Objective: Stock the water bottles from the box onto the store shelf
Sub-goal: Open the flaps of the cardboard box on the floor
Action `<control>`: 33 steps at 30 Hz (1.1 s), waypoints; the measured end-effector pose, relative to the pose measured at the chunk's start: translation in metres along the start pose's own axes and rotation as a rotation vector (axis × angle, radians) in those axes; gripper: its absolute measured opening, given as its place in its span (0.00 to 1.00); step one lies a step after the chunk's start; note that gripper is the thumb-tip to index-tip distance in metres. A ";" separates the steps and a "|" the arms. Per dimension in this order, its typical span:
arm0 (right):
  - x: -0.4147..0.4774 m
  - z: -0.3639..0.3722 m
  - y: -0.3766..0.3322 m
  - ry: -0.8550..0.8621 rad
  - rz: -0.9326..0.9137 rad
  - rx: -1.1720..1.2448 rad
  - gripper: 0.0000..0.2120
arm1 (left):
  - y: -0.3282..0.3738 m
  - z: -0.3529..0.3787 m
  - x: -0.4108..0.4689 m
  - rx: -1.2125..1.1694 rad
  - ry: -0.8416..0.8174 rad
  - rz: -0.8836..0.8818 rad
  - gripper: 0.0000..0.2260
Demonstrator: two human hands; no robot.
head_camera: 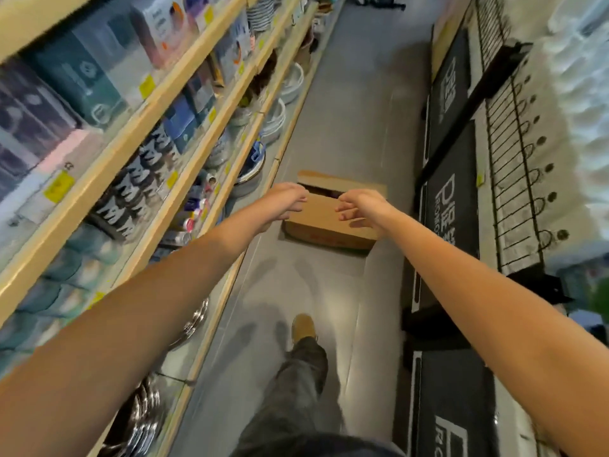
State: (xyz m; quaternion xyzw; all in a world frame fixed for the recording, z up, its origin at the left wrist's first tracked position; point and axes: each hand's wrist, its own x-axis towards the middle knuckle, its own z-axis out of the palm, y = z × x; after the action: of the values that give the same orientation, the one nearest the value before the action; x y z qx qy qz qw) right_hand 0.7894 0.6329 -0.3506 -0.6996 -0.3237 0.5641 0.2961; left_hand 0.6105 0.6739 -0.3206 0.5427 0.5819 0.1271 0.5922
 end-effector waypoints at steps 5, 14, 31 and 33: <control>0.085 -0.038 -0.033 0.061 0.055 -0.017 0.14 | 0.051 -0.005 0.101 0.052 -0.067 -0.003 0.14; 0.199 -0.096 -0.037 0.125 0.143 0.082 0.13 | 0.085 0.029 0.250 0.135 -0.086 0.030 0.13; 0.491 -0.159 0.087 0.090 0.275 -0.007 0.15 | -0.012 0.160 0.542 0.368 -0.155 -0.262 0.21; 0.525 -0.157 0.120 0.080 0.239 -0.097 0.16 | -0.042 0.172 0.575 0.479 -0.192 -0.236 0.22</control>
State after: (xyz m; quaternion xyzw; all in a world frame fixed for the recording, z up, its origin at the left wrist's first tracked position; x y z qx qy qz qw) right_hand 1.0384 0.9644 -0.7281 -0.7687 -0.2528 0.5506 0.2051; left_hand 0.8997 1.0229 -0.7166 0.6053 0.5956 -0.1361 0.5103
